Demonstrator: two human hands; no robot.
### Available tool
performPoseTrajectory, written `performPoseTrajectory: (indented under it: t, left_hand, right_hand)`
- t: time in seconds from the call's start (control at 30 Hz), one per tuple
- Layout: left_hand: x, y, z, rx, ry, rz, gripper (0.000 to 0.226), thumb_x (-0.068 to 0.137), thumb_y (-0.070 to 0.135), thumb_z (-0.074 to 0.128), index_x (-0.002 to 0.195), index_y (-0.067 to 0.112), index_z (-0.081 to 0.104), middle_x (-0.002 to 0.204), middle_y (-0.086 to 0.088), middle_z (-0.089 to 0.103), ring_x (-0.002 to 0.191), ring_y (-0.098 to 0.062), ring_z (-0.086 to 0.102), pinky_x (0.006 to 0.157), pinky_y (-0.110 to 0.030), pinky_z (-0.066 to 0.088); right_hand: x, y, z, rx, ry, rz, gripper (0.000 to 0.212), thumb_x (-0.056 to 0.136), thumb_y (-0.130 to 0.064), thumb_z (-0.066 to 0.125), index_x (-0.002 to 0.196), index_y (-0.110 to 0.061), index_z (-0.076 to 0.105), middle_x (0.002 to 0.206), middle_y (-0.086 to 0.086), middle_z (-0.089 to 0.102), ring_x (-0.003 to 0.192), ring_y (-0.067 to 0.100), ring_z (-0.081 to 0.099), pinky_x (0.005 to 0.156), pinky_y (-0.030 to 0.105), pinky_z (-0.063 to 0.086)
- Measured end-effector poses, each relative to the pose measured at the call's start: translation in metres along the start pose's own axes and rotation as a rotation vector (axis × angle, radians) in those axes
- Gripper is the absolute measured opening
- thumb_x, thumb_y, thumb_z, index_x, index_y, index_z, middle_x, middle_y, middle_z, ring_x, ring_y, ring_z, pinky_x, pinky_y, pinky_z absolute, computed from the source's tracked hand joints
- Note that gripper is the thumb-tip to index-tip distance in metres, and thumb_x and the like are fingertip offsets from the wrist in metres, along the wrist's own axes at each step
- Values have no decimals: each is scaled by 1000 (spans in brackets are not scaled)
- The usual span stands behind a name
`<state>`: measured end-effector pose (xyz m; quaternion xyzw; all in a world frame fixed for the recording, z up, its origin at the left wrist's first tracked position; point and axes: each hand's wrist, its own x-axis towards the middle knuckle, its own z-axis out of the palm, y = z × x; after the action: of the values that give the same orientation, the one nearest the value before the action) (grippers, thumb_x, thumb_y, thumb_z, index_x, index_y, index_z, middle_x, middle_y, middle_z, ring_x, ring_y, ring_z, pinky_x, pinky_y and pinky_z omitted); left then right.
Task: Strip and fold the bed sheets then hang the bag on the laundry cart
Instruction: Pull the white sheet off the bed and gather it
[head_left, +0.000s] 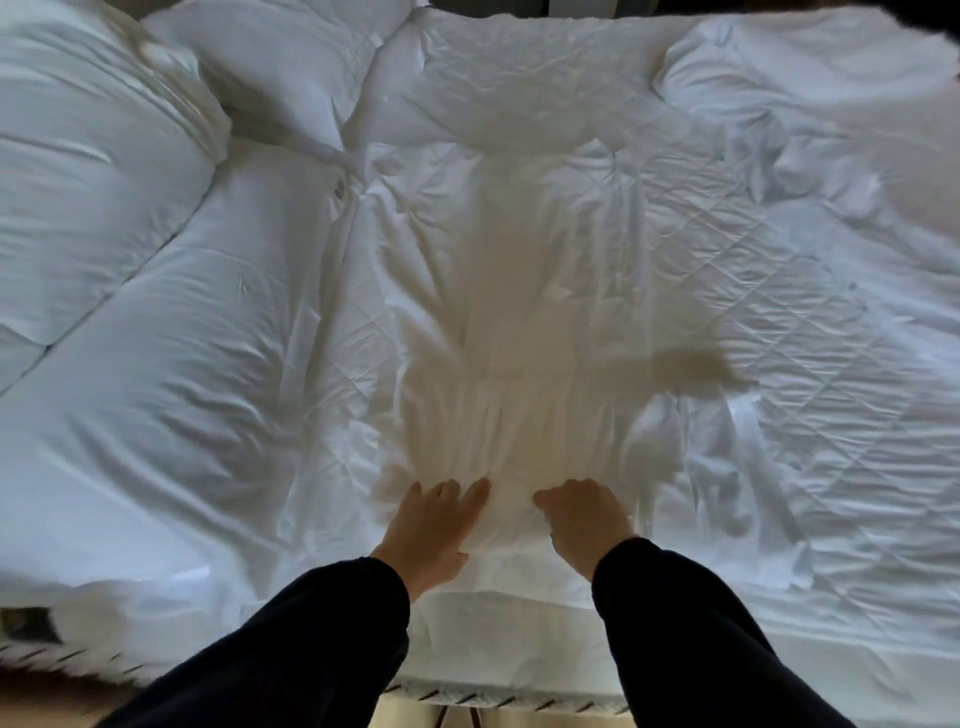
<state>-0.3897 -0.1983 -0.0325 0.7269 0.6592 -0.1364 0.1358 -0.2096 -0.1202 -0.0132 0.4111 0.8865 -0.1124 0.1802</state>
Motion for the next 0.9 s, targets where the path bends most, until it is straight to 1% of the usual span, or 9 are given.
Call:
performPoseTrajectory:
  t: [0.2,0.33,0.47,0.57,0.67,0.73,0.8,0.83,0.9]
  left_hand:
    - [-73,40,4,-7,-28,2,73,84,34,58,146,23,20,119,-7,56,103,-32,59,86,-38,42]
    - [-88,50,-14,-8,-23,2,68,84,32,56,144,25,25,108,-6,62,96,-31,62,82,-36,42]
    - [-80,40,-40,-26,0,8,61,85,36,54,141,29,31,111,-4,62,100,-29,61,84,-36,41]
    - [-63,24,-61,-47,106,1,53,83,36,53,134,26,42,107,-3,60,95,-28,61,77,-34,40]
    - [-36,1,-83,-60,264,9,45,76,33,55,118,18,57,94,-4,64,81,-30,64,65,-30,37]
    - [-10,-20,-98,-43,375,1,39,69,31,55,102,14,63,82,-4,61,67,-29,63,58,-28,34]
    - [18,-44,-111,-20,460,-39,33,69,29,52,95,12,64,81,-6,59,63,-29,60,55,-28,33]
    - [32,-55,-115,-10,485,-68,30,74,27,53,97,11,63,86,-8,59,66,-29,60,57,-31,36]
    - [58,-72,-120,-5,515,-139,27,84,24,55,107,12,60,99,-11,60,78,-30,61,69,-39,43]
  right_hand:
    - [-60,-16,15,-21,-156,-90,37,90,-13,50,126,-19,57,122,6,61,112,29,57,95,37,46]
    - [-79,-13,4,62,-141,-96,39,92,-13,48,130,-19,54,125,7,59,115,29,55,94,34,43]
    - [-88,-4,-14,140,-86,-56,39,91,-15,47,129,-23,53,122,6,59,112,29,56,90,35,45]
    - [-72,6,-42,169,-55,-42,30,89,-15,47,118,-22,56,112,8,61,103,31,60,80,34,45]
    - [-42,12,-78,160,-16,-13,23,86,-15,52,108,-21,57,104,7,62,97,31,61,72,32,41]
    - [-15,18,-98,158,78,11,20,83,-16,58,103,-21,56,97,5,63,93,30,62,70,30,37]
    - [15,23,-111,68,258,8,20,82,-17,60,102,-19,55,94,4,62,91,29,61,73,33,35]
    - [32,25,-112,-9,377,14,22,82,-16,61,103,-17,57,96,6,61,92,30,60,78,36,36]
    - [64,26,-110,-77,567,93,35,76,-12,68,110,-12,62,107,15,61,103,35,58,94,44,36]
